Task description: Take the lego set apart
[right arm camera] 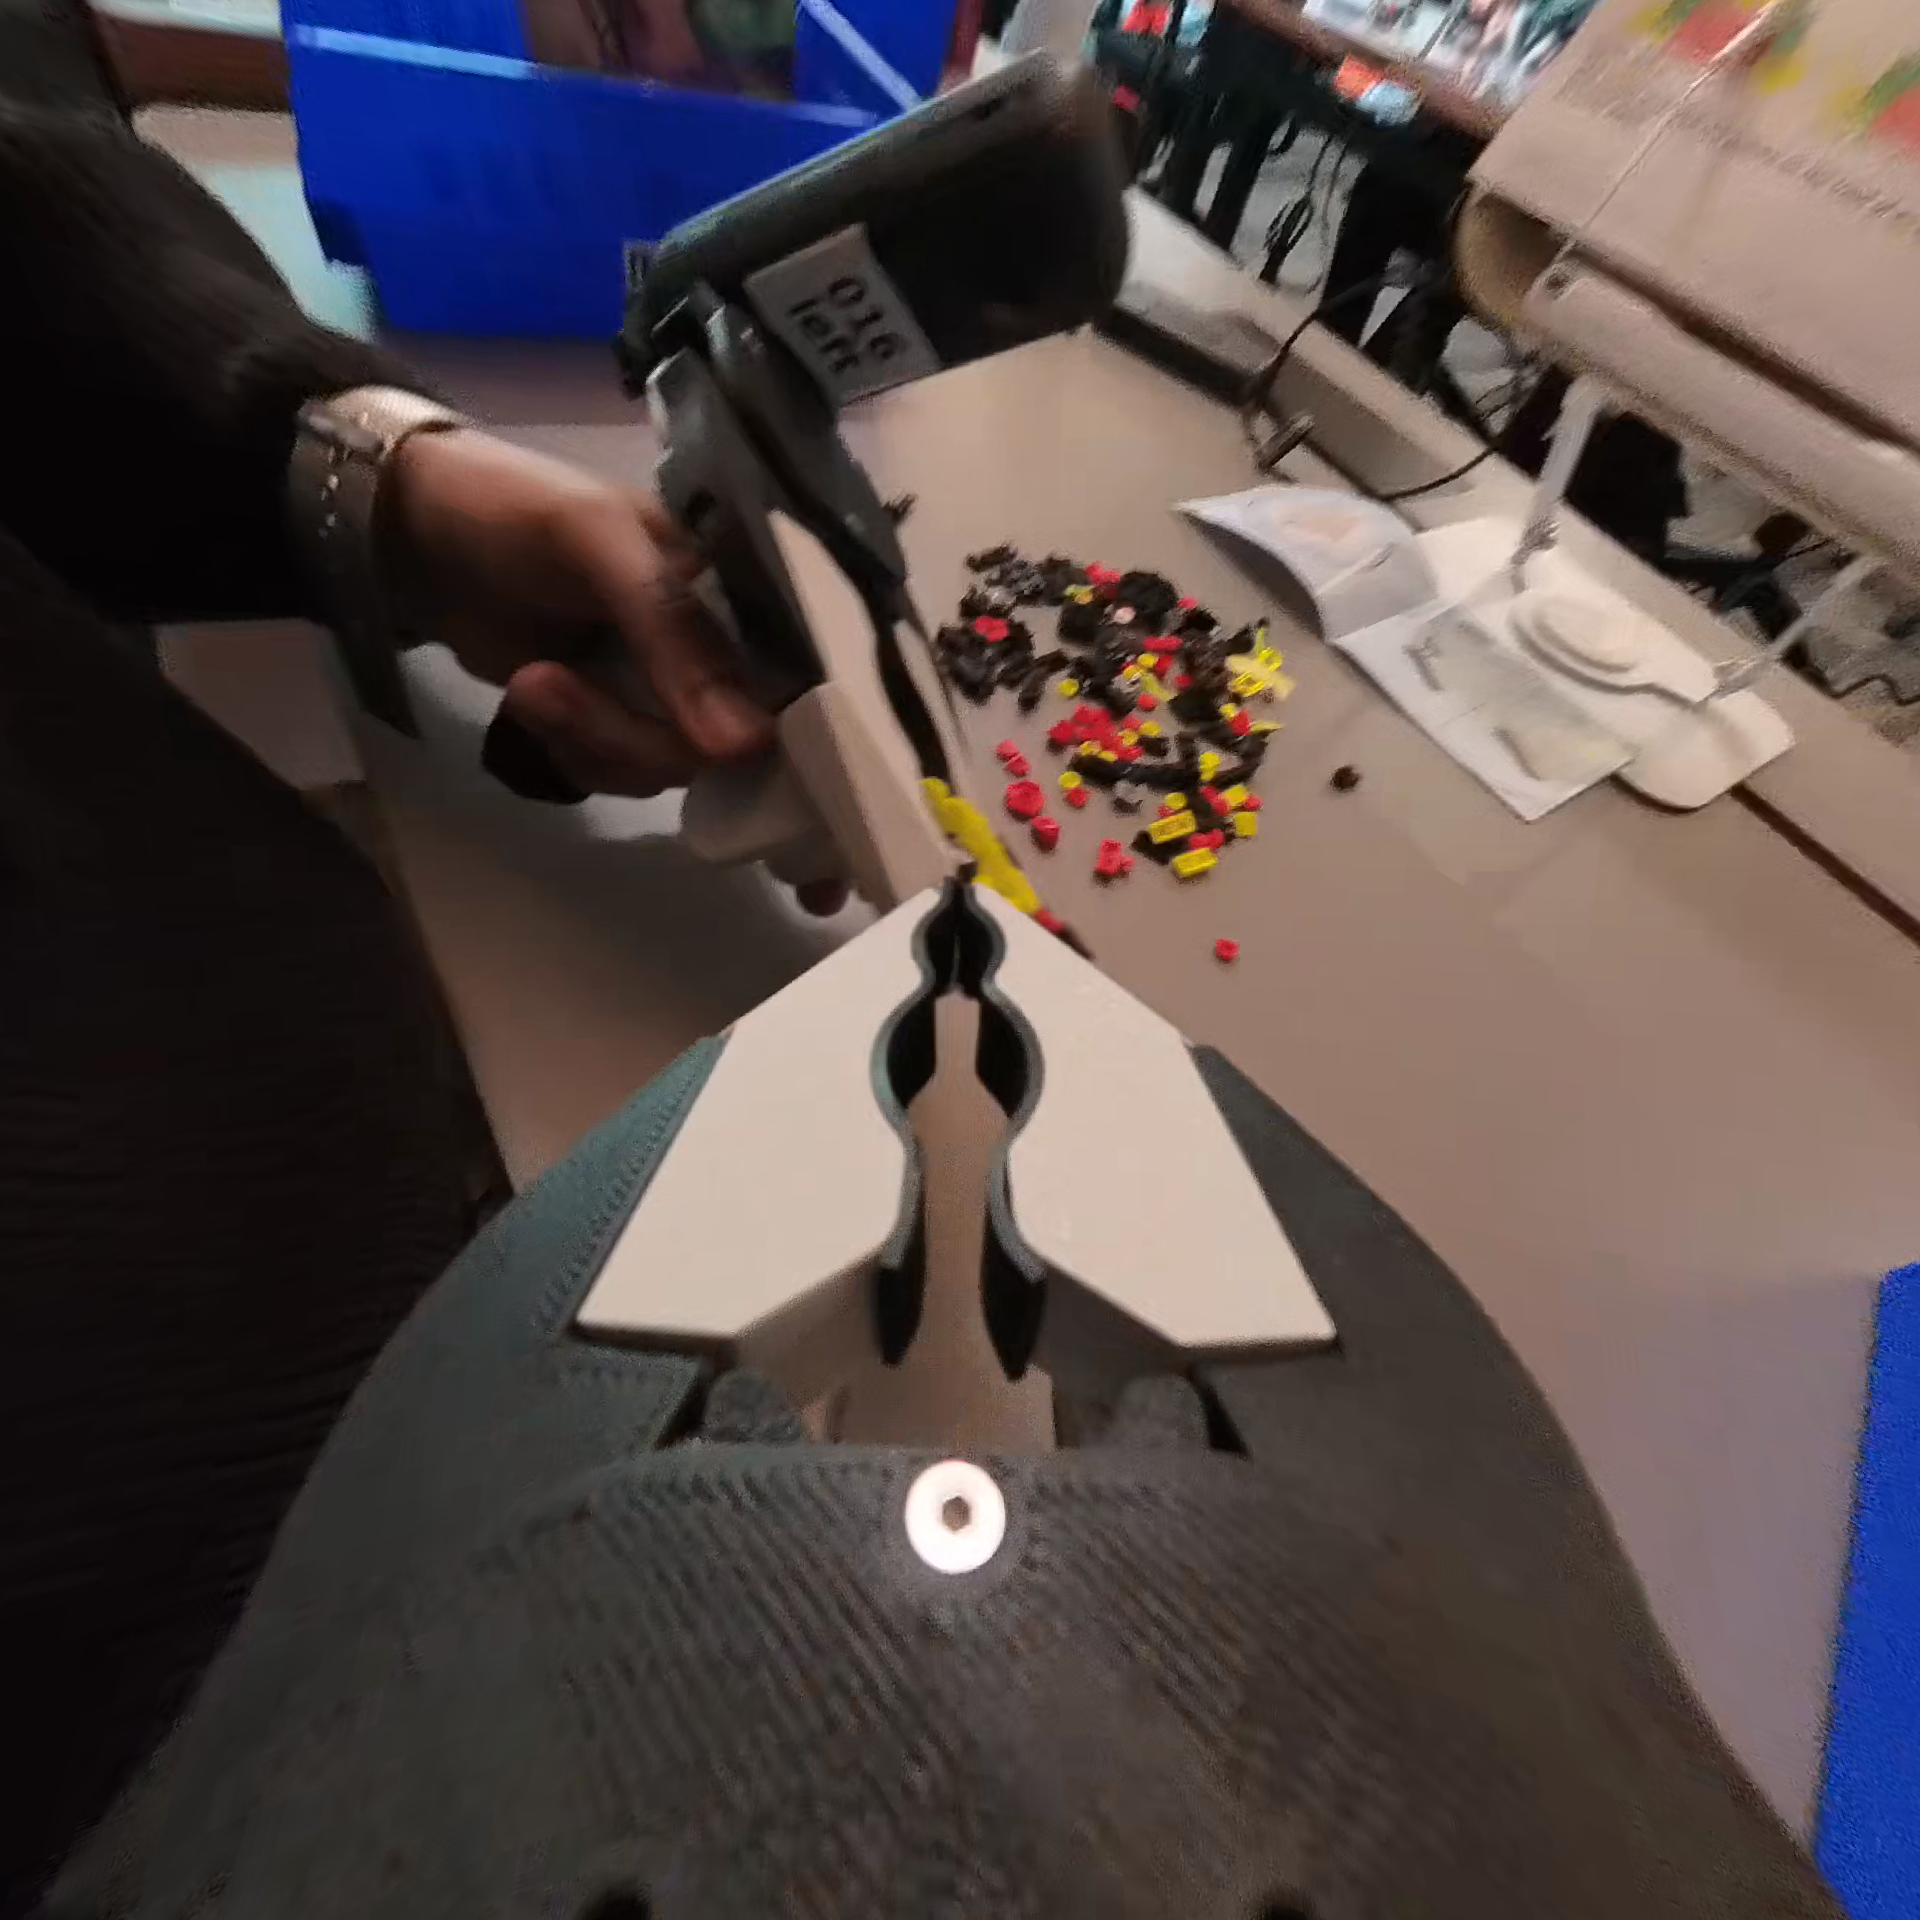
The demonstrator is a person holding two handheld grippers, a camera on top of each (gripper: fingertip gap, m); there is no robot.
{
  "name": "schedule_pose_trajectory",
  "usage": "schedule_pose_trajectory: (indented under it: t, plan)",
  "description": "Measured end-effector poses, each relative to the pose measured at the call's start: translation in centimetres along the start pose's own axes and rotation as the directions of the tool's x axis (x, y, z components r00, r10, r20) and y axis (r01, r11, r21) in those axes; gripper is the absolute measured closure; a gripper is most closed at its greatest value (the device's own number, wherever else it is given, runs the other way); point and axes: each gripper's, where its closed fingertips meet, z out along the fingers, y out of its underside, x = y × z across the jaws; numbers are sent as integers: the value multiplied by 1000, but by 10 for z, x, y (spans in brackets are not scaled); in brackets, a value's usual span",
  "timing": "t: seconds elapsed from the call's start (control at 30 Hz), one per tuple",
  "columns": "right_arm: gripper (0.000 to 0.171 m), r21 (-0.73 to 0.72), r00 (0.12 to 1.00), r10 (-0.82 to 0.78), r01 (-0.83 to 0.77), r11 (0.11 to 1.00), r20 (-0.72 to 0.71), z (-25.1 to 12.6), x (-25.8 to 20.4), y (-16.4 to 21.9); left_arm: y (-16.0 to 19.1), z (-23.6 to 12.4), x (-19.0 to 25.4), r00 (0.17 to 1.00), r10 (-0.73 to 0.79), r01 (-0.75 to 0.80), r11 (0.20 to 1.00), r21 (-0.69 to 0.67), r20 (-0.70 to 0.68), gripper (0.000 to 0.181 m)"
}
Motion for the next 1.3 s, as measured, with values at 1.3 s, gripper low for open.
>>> schedule_pose_trajectory:
  t: [1.3]
  plan:
    - [171,39,927,375,-375,926,21,-4,34,16,-10,-7,-13,998,-34,31,997,75,43,166]
